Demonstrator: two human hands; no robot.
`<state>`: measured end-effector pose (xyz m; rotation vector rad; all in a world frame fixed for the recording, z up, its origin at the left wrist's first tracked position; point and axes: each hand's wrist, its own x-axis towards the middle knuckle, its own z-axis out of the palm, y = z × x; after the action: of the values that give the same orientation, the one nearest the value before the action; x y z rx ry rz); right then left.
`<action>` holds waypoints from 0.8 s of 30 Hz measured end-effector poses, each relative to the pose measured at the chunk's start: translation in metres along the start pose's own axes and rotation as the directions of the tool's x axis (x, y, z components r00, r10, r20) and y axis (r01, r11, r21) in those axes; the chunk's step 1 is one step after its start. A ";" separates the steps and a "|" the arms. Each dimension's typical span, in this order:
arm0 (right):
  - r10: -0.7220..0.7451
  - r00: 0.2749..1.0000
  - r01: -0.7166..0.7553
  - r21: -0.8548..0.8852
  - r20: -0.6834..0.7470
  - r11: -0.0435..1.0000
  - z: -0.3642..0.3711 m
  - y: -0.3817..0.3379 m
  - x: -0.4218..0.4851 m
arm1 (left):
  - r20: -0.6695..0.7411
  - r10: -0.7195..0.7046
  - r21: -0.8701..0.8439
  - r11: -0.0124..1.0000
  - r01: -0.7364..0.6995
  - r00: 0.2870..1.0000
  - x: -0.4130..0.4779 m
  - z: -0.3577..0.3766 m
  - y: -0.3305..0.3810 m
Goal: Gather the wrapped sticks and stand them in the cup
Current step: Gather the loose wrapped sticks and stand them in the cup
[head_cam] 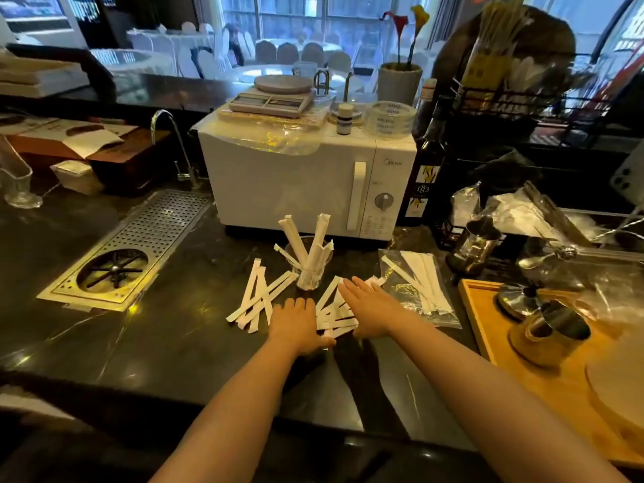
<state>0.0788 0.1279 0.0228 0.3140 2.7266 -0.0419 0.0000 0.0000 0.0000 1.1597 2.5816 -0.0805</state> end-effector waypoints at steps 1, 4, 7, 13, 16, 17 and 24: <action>-0.021 1.000 0.021 -0.025 0.004 0.999 -0.001 -0.002 0.004 | 0.012 -0.011 0.010 1.000 0.011 1.000 0.002 0.001 0.000; -0.075 0.997 0.077 -0.089 0.028 0.993 -0.004 -0.004 0.015 | -0.006 -0.028 0.017 0.999 0.028 1.000 0.013 0.006 -0.002; -0.115 0.992 0.123 -0.167 0.061 0.978 -0.003 -0.007 0.025 | -0.017 -0.018 0.030 0.999 0.019 1.000 0.021 0.009 0.002; -0.142 0.982 0.168 -0.224 0.128 0.960 -0.002 -0.004 0.048 | -0.019 0.014 0.005 1.000 -0.014 1.000 0.033 0.013 0.007; -0.146 0.978 0.178 -0.231 0.150 0.957 -0.002 0.000 0.056 | -0.010 0.018 -0.001 1.000 -0.018 1.000 0.038 0.012 0.008; -0.146 0.977 0.179 -0.232 0.153 0.956 -0.002 0.001 0.057 | -0.011 0.022 0.000 1.000 -0.022 1.000 0.039 0.012 0.008; -0.162 0.978 0.188 -0.223 0.129 0.957 0.001 0.009 0.066 | -0.017 0.033 -0.045 0.998 -0.034 0.999 0.050 0.012 0.011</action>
<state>0.0219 0.1507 -0.0034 0.0013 2.6078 0.2071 -0.0197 0.0414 -0.0253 1.1920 2.5634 -0.0045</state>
